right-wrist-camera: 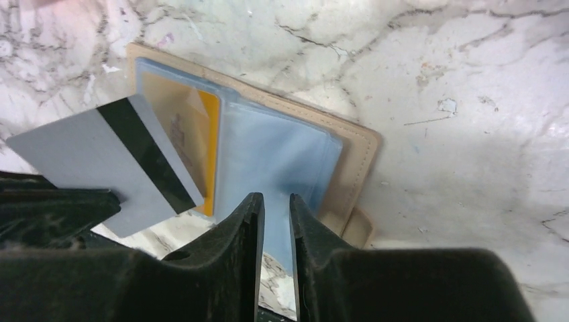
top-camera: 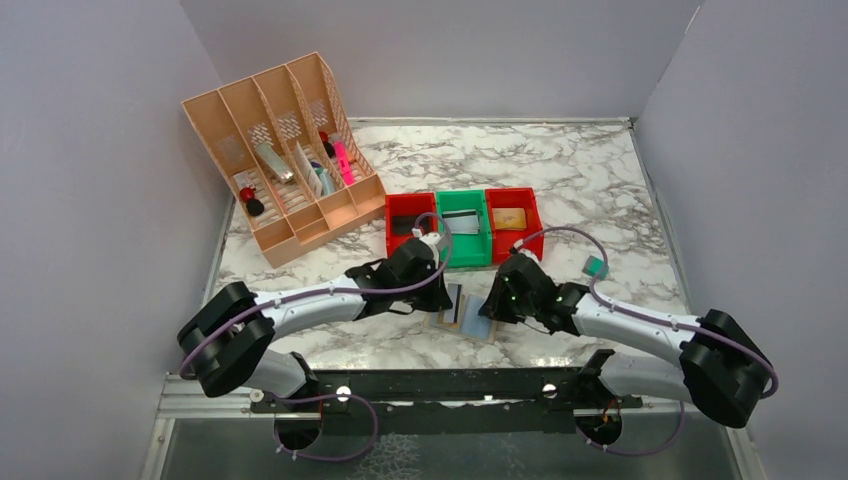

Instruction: Take the credit cards out of the card holder

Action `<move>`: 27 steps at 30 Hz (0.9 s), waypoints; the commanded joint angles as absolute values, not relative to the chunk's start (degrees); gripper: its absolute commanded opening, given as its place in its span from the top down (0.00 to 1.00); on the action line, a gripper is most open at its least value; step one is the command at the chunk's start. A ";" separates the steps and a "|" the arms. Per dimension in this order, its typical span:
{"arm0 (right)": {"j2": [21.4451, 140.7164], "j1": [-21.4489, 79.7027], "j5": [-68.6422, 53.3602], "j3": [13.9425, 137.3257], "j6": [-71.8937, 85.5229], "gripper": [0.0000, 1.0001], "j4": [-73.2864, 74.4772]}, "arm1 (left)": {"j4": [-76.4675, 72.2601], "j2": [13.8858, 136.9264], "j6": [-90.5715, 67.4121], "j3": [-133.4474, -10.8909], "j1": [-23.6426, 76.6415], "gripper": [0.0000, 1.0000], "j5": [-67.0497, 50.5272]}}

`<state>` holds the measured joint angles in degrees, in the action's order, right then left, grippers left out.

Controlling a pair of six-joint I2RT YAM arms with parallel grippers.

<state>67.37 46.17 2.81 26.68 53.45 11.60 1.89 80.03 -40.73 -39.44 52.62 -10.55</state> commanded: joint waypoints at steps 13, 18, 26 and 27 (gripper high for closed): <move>48.16 46.32 10.03 24.29 46.59 0.45 9.41 | 4.76 72.67 -38.41 -41.67 50.73 1.00 -4.88; 40.98 46.32 6.46 21.81 42.19 0.45 9.45 | 5.21 68.65 -38.83 -39.81 48.61 1.00 -5.77; 40.18 46.32 -4.33 21.34 45.64 0.44 13.92 | 5.46 57.97 -42.09 -33.85 47.70 1.00 -7.69; 39.72 46.32 -5.04 20.76 46.55 0.44 13.69 | 5.87 56.73 -42.45 -33.36 47.72 1.00 -7.65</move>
<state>40.75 46.17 0.86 22.15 44.14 12.84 5.54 61.65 -40.71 -35.81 47.97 -6.76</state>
